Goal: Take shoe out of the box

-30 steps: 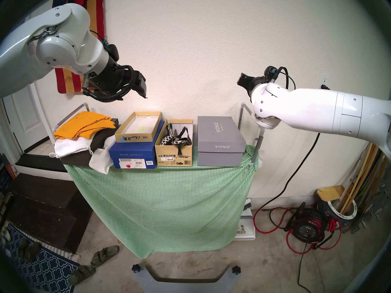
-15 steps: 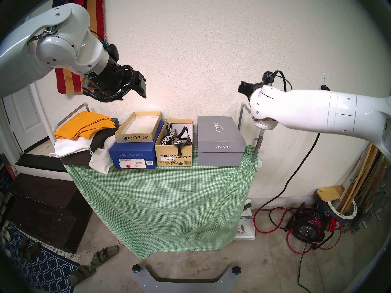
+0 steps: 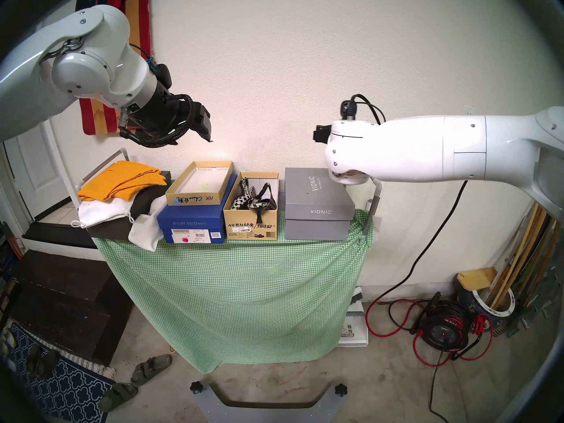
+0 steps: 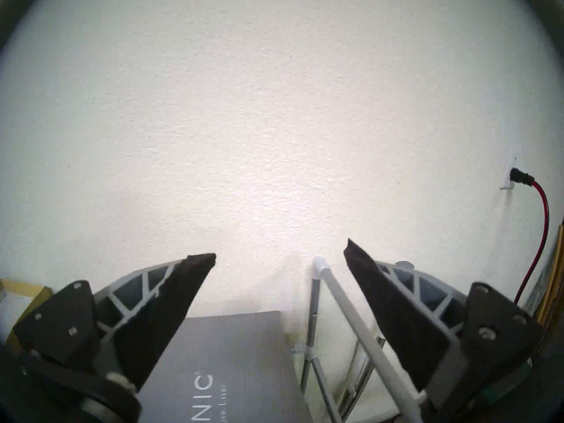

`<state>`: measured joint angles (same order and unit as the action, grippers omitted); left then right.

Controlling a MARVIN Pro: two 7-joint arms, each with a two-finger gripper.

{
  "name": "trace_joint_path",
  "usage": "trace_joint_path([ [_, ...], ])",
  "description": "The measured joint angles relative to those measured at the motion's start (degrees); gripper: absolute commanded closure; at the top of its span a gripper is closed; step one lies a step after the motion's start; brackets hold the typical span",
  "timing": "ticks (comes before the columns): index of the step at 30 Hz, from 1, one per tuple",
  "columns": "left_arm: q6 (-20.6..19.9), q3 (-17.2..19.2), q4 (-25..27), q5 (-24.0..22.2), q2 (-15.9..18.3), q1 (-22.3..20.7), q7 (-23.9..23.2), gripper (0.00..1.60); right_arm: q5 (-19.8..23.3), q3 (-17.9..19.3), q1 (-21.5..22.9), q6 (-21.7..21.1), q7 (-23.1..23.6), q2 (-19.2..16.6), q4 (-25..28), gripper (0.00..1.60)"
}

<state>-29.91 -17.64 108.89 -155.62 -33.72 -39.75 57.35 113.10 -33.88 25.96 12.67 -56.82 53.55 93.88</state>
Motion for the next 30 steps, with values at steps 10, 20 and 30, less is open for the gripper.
trace_joint_path([
  [10,0.0,-0.01,0.0,0.0,0.01,0.0,-0.01,0.0,0.78,1.2,-0.32,-5.0,-7.51,6.6,2.3,0.0],
  [20,0.0,-0.01,0.01,0.0,0.01,0.0,-0.01,0.0,2.6,3.86,-1.31,-11.5,-13.56,13.28,-0.56,0.0],
  [30,0.0,-0.01,0.01,0.0,0.02,0.0,-0.03,0.0,4.79,7.54,-1.6,-12.72,-18.36,19.25,-0.18,0.0],
])
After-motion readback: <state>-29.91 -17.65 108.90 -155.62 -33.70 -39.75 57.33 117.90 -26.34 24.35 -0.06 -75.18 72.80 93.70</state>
